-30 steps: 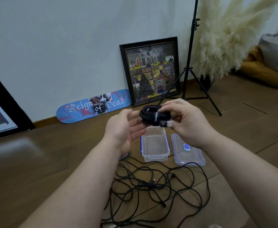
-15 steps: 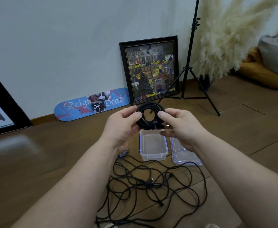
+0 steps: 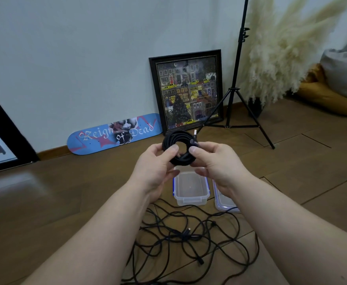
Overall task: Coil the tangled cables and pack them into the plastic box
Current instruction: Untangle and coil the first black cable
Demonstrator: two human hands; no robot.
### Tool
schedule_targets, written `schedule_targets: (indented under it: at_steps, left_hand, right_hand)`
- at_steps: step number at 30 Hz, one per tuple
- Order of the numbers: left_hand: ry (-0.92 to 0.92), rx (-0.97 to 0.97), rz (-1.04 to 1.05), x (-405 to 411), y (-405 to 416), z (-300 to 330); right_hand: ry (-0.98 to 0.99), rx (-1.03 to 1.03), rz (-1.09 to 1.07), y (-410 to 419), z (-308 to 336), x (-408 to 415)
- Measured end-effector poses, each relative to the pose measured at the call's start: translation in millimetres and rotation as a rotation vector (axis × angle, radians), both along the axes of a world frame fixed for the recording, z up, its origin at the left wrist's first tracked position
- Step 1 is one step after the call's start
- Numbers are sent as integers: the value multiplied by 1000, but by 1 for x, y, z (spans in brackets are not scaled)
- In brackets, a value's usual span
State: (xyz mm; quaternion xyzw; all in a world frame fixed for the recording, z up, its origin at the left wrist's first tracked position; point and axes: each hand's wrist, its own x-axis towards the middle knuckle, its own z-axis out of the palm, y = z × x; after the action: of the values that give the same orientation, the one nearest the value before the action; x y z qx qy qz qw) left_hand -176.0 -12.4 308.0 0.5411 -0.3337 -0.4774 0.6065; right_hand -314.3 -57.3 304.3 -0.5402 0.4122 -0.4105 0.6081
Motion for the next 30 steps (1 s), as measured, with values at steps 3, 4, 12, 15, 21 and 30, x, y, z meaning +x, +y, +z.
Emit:
schedule_targets:
  at_steps: [3, 4, 12, 15, 21, 30]
  left_hand:
    - [-165, 47, -47, 0, 2, -1]
    - [-183, 54, -60, 1, 2, -1]
    - [-233, 65, -88, 3, 0, -4]
    - [-148, 49, 5, 4, -3, -7]
    - [-50, 114, 0, 8, 0, -6]
    - [-2, 53, 160, 28, 2, -8]
  right_hand:
    - [39, -33, 2, -3, 0, -2]
    - [55, -43, 8, -4, 0, -3]
    - [53, -101, -5, -5, 0, -1]
    - [48, -116, -35, -3, -5, 4]
    - [24, -5, 45, 1, -13, 10]
    - [-166, 23, -50, 3, -17, 29]
